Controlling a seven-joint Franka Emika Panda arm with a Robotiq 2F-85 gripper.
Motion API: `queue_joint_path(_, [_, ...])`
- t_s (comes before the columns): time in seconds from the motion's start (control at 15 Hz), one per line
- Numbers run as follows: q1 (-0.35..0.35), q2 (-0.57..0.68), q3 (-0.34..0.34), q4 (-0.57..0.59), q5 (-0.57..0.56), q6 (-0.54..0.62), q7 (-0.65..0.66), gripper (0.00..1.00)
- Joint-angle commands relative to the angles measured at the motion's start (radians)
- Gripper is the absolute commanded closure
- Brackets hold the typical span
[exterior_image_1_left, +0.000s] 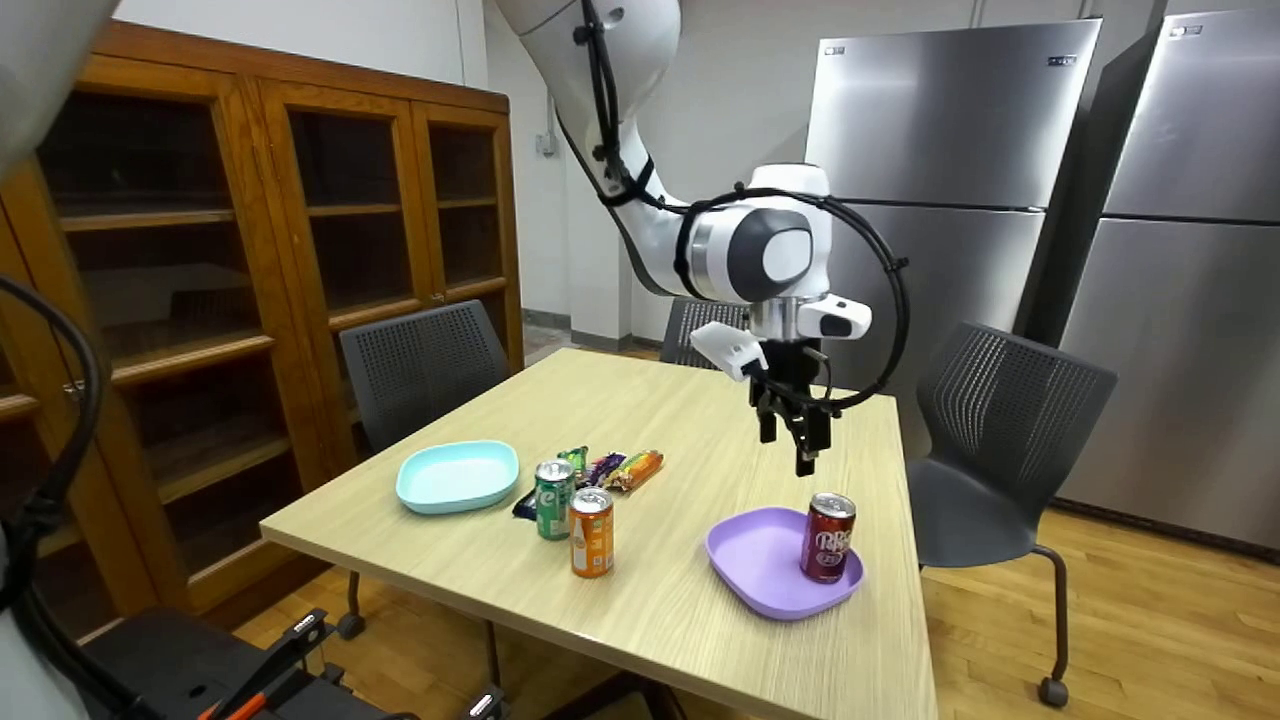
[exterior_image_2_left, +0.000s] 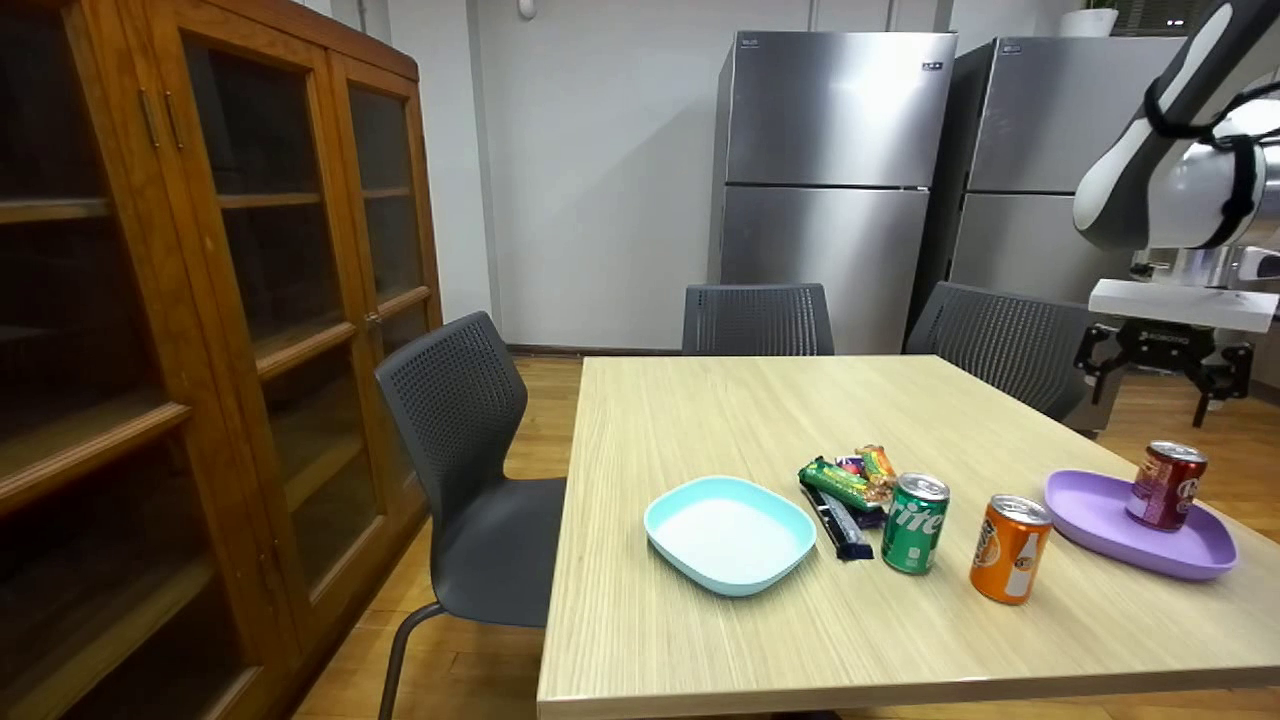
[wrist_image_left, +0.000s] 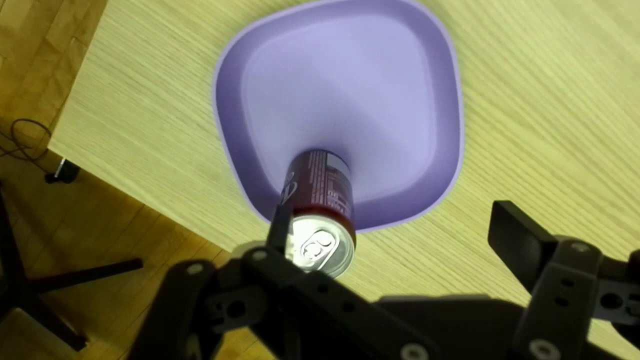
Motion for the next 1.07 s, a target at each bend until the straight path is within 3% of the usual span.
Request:
queue_joint_path(0.0, [0.035, -0.159, 0.018, -0.175, -0.020, 0.007, -0.008, 0.00])
queue_joint_path(0.6, [0.104, -0.386, 0.096, -0.461, -0.067, 0.012, -0.046, 0.00])
queue_joint_path(1.0, [0.121, -0.431, 0.131, -0.563, -0.144, 0.019, -0.036, 0.00])
